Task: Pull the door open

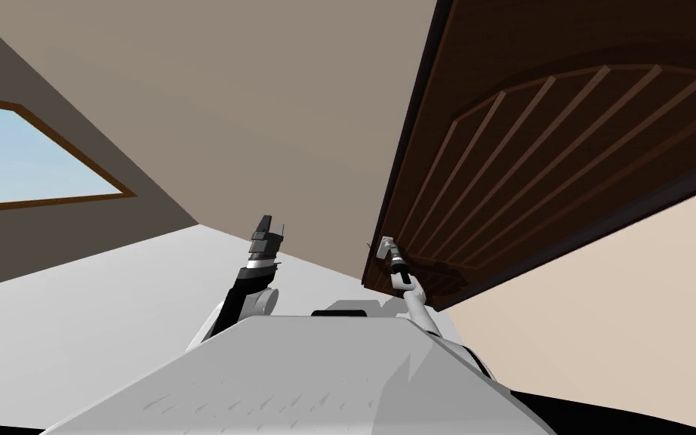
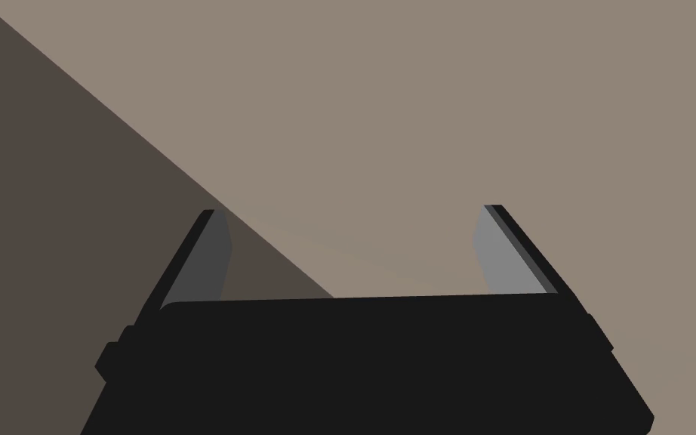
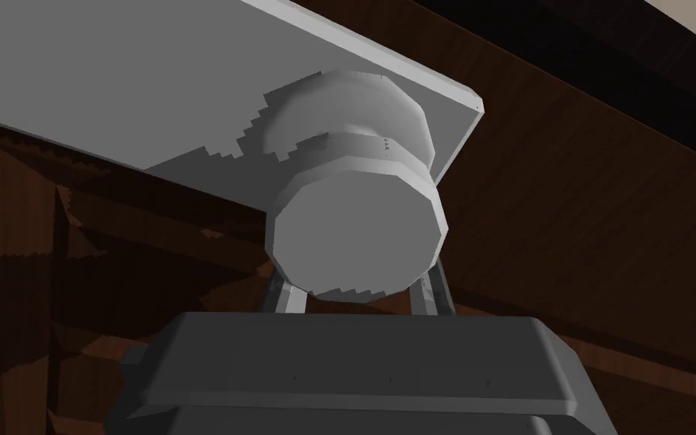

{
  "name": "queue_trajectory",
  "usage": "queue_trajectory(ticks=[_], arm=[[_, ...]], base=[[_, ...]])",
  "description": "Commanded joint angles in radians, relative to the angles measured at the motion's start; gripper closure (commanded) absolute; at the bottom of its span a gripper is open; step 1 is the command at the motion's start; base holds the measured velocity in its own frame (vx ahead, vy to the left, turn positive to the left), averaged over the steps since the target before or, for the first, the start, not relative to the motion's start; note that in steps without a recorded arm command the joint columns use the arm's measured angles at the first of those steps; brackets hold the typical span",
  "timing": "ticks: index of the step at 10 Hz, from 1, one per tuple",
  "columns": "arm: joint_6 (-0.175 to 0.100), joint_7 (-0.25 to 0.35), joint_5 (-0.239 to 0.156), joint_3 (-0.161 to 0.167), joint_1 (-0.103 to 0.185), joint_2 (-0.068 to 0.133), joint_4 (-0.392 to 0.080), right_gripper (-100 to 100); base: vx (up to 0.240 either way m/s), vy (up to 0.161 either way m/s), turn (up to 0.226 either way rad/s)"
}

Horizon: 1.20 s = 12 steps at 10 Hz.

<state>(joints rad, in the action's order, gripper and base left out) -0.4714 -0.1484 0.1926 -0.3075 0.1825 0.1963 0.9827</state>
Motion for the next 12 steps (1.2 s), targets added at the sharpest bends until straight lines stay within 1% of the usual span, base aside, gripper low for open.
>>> queue_trajectory(ticks=[1,2,3,4,5,6,7,8,9,10,11,12], arm=[[-0.008,0.05,-0.047,0.018,0.015,-0.003,-0.016,100],[-0.008,0.055,-0.047,0.018,0.015,-0.003,-0.016,100],[-0.01,0.095,-0.089,0.023,0.02,0.002,-0.025,100],[-0.011,0.12,-0.121,0.029,0.025,0.006,-0.034,100],[-0.011,0.138,-0.132,0.029,0.025,0.006,-0.034,100],[-0.013,0.173,-0.174,0.035,0.031,0.011,-0.043,100],[-0.013,0.179,-0.175,0.035,0.031,0.011,-0.043,100],[-0.014,0.22,-0.218,0.041,0.036,0.016,-0.052,100],[-0.016,0.244,-0.25,0.047,0.041,0.02,-0.061,100],[-0.016,0.263,-0.262,0.047,0.041,0.02,-0.061,100],[-0.017,0.293,-0.303,0.053,0.046,0.025,-0.07,100],[-0.017,0.304,-0.305,0.053,0.046,0.025,-0.07,100]], base=[[-0.065,-0.029,0.12],[-0.053,-0.028,0.067],[-0.061,-0.034,0.106],[-0.088,-0.053,0.186],[-0.067,-0.034,0.065],[-0.074,-0.023,0.087],[-0.062,-0.027,0.094],[-0.066,-0.04,0.123],[-0.091,-0.048,0.173],[-0.076,-0.036,0.089],[-0.071,-0.031,0.111],[-0.053,-0.022,0.067]])
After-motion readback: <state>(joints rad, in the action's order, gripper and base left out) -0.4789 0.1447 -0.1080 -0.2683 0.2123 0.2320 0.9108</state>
